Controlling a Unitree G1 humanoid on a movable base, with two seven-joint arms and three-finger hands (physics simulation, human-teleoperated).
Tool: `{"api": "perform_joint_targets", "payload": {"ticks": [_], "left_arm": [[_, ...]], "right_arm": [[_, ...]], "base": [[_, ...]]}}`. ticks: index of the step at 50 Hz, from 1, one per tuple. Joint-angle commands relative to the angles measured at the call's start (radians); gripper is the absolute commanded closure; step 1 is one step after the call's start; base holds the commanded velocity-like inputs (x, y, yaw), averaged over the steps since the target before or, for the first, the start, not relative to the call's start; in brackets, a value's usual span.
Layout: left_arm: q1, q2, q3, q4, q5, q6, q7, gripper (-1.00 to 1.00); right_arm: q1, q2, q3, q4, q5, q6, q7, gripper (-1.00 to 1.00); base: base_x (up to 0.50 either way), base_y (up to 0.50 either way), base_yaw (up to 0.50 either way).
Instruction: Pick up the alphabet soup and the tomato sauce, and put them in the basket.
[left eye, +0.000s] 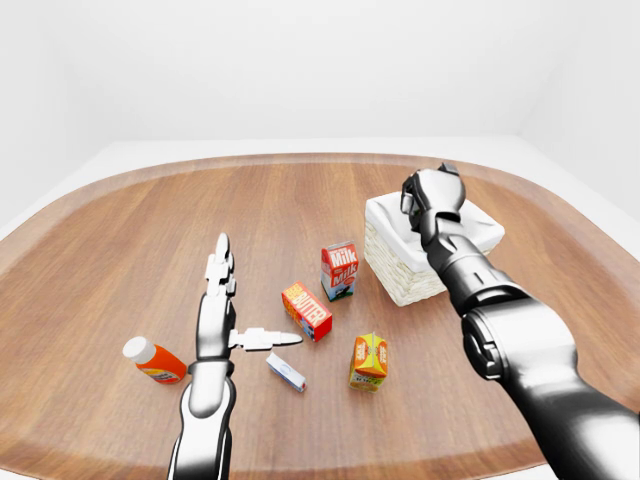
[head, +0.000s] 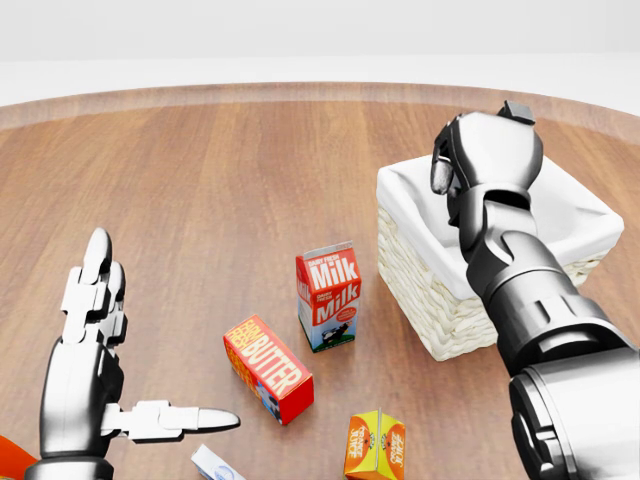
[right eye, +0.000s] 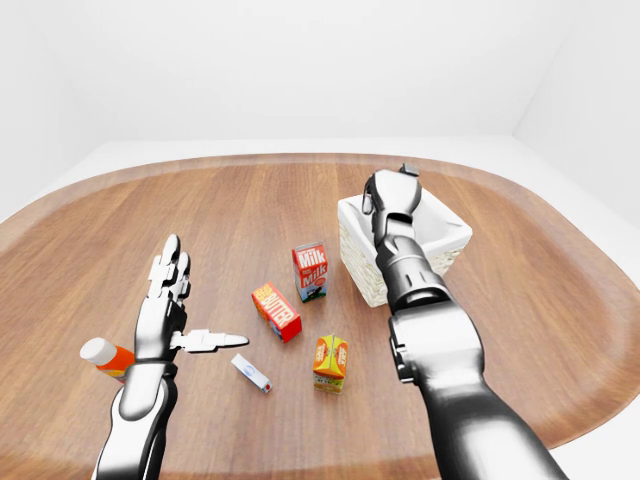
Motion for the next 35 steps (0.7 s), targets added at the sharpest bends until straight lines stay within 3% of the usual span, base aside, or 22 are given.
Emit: {"api": "perform_joint_targets", "payload": {"ticks": [1,35], "left_arm": [[-0.001,0.000,-0.001,0.006,-0.003,0.000,-0.003,-1.00],[0.007,0.000,-0.006,-0.001,0.003,0.000,-0.003,-1.00]], "right_arm": [[0.008,0.006,0.006,-0.005,-0.030,0.014,-0.037,1.00],[0.042,-0.011,-0.013,0.000,-0.036,0.014,-0.047,1.00]], "base": [[0.00,0.00,0.00],[0.00,0.00,0.00]]}}
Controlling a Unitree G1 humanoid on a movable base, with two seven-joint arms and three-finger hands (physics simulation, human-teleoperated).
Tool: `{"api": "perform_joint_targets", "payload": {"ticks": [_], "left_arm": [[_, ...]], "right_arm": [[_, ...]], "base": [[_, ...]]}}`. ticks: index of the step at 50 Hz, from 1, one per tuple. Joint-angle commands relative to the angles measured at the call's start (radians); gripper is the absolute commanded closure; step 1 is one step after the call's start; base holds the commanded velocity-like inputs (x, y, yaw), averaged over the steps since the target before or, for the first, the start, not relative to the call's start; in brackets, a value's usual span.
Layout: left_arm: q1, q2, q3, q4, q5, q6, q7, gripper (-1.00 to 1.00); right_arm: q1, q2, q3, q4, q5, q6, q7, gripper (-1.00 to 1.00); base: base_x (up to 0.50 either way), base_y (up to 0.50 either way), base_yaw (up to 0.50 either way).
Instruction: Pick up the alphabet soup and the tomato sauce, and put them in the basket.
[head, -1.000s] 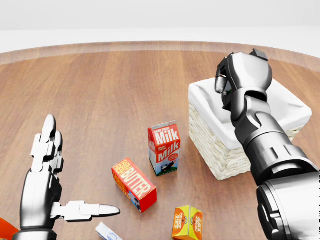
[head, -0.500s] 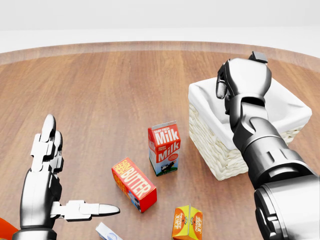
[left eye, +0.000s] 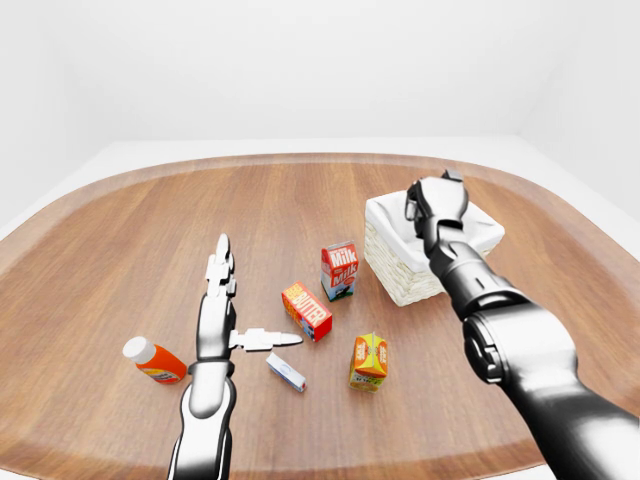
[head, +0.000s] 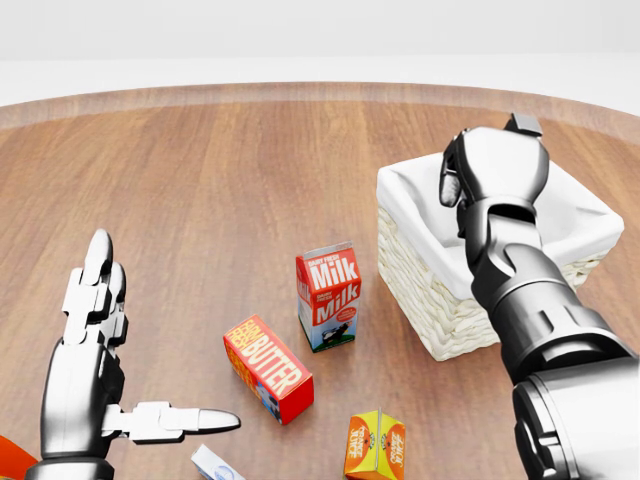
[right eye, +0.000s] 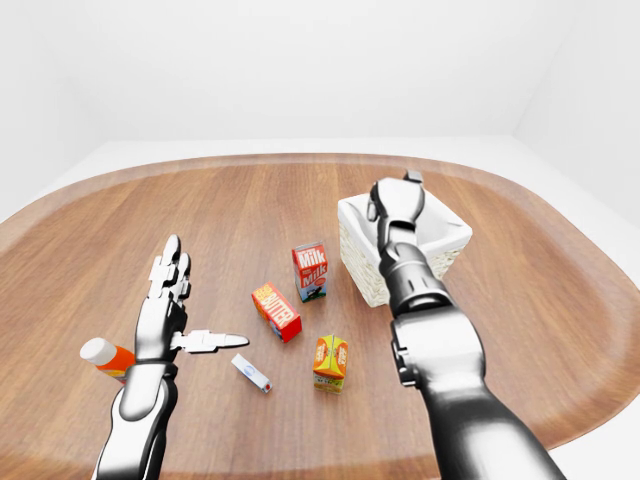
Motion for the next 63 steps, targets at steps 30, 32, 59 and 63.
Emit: {"api": "perform_joint_targets", "payload": {"ticks": [30,32,59,63], "left_arm": [[0.005,0.000,-0.003,0.001,0.001,0.000,-0.004,-1.00],[0.005,0.000,-0.003,0.001,0.001,0.000,-0.004,-1.00],[0.005,0.000,-0.003,0.001,0.001,0.000,-0.004,-1.00],[0.005,0.000,-0.003,0.001,0.001,0.000,-0.004,-1.00]], "right_arm": [[-0.003,-0.008,0.004,-0.013,0.023,0.000,-0.005,-1.00],[-0.003,-0.008,0.004,-0.013,0.023,0.000,-0.005,-1.00],[-0.049,-0.020,0.004,-0.023,0.029,-0.005,0.008,-1.00],[-0.075,-0.031,0.004,-0.027,0.034,-0.005,0.021,-1.00]], "base": [[0.00,0.00,0.00],[0.00,0.00,0.00],[0.00,0.00,0.00],[0.00,0.00,0.00]]}}
